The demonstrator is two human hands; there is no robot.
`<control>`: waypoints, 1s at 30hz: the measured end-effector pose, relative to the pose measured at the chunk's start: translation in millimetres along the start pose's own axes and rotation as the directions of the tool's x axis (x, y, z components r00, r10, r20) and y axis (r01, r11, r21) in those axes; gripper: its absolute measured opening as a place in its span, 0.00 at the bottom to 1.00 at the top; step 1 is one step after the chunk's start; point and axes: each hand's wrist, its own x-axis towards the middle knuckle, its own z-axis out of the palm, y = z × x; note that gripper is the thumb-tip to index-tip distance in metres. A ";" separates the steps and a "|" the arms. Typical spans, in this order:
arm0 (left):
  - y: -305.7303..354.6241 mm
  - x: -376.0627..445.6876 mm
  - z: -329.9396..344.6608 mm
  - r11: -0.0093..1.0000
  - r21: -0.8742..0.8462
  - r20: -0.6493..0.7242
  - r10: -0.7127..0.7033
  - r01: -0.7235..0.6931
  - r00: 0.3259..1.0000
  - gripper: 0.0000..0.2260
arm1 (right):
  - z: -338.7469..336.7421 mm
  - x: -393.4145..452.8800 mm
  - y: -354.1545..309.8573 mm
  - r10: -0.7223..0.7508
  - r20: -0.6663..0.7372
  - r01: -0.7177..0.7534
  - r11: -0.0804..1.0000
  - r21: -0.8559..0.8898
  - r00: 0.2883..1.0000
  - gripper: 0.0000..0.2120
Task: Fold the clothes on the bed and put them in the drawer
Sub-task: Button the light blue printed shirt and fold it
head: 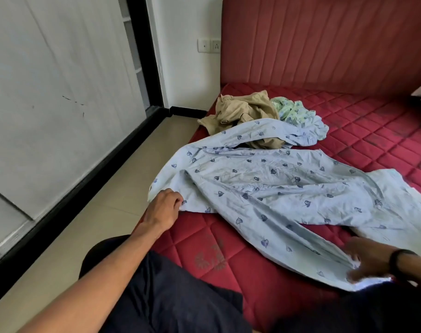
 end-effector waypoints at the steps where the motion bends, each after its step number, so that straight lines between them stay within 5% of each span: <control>1: 2.6 1.0 2.7 1.000 -0.010 -0.008 -0.023 0.023 1.000 0.08 | -8.7 -8.3 1.6 -0.021 -0.019 0.022 1.000 0.014 1.000 0.18; 4: 11.6 9.9 6.1 0.994 -0.067 -0.002 -0.090 0.090 0.996 0.13 | -47.9 -38.5 3.8 -0.082 -0.153 0.111 0.975 0.192 0.985 0.13; 8: 12.8 12.0 2.3 0.948 -0.279 -0.082 -0.181 0.151 0.980 0.19 | -83.1 -86.3 -19.2 -0.288 -0.279 0.306 0.952 0.021 0.916 0.18; 11: 11.6 11.2 1.9 0.903 -0.408 -0.048 -0.166 0.132 0.985 0.21 | -92.8 -138.9 -74.0 -0.496 -0.416 0.491 0.862 -0.128 0.762 0.26; 17: 44.6 22.5 -7.9 0.822 -0.550 0.043 -0.146 0.145 0.988 0.19 | -91.6 -163.1 -108.3 -0.740 -0.197 0.713 0.673 -0.197 0.644 0.17; 19: 39.5 27.8 0.0 0.838 -0.529 0.041 -0.128 0.131 0.991 0.16 | -103.4 -153.8 -100.6 -0.694 -0.295 0.646 0.720 -0.256 0.656 0.24; 21: 36.1 39.3 12.7 0.818 -0.548 0.017 -0.197 0.174 0.980 0.11 | -125.5 -150.2 -94.9 -0.540 -0.225 0.544 0.838 -0.051 0.811 0.27; 24: 34.9 49.3 19.5 0.751 -0.611 0.013 -0.307 0.250 0.952 0.11 | -150.0 -119.6 -57.3 -0.353 -0.315 0.434 0.868 0.242 0.881 0.25; 27: 26.8 63.3 22.5 0.634 -0.719 0.032 -0.379 0.285 0.925 0.09 | -157.3 -70.7 -2.2 -0.090 -0.491 0.313 0.864 0.395 0.866 0.27; 30: 15.8 84.3 25.8 0.546 -0.779 0.062 -0.423 0.309 0.904 0.14 | -144.0 -10.7 59.7 0.179 -0.508 0.215 0.753 0.622 0.843 0.30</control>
